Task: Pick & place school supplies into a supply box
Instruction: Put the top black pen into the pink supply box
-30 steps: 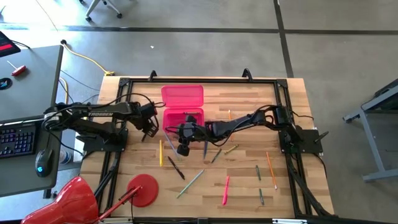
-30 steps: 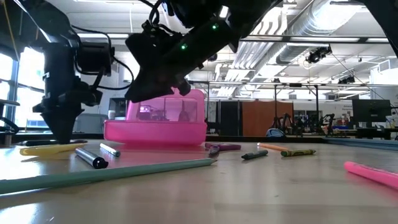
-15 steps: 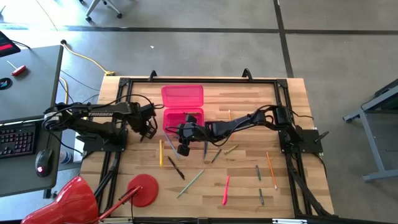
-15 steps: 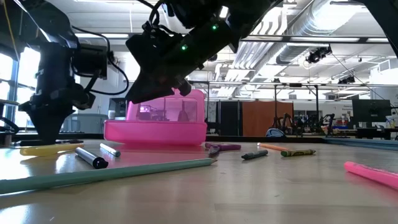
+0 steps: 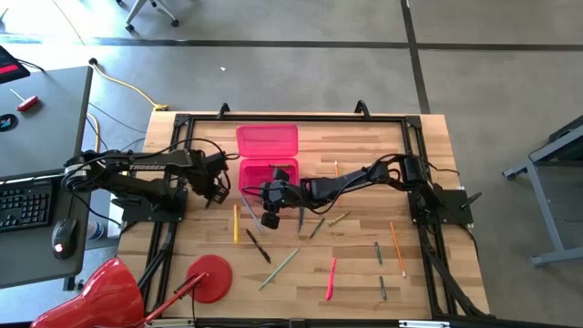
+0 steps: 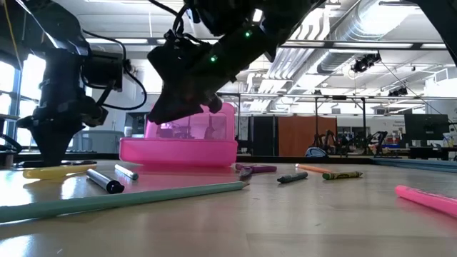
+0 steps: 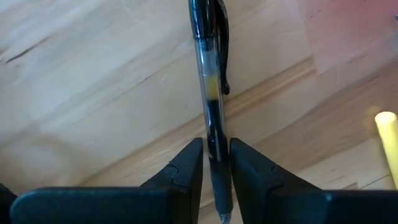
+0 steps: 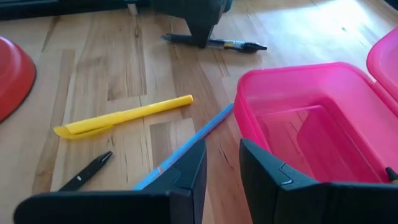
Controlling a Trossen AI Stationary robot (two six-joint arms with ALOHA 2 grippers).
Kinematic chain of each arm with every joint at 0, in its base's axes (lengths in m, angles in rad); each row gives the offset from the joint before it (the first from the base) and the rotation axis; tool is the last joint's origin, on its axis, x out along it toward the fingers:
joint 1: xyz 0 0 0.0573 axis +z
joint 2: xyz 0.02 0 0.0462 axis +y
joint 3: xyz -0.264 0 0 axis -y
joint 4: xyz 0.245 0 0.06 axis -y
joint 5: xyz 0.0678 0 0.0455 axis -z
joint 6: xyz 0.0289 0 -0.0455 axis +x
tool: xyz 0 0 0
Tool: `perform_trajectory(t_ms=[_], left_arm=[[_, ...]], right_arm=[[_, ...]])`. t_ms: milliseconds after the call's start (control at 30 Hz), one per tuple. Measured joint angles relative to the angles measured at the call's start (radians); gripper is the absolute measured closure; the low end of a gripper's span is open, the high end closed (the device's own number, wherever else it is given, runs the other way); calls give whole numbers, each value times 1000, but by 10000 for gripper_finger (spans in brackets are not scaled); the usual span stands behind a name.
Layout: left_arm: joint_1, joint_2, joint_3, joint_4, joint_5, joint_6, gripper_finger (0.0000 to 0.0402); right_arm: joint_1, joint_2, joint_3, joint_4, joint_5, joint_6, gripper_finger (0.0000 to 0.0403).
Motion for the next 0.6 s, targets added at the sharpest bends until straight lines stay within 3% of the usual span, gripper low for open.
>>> perform_trajectory(t_ms=[600], left_arm=[[0,0,1,-79,-16,0,296]], right_arm=[[0,0,0,0,0,0,329]])
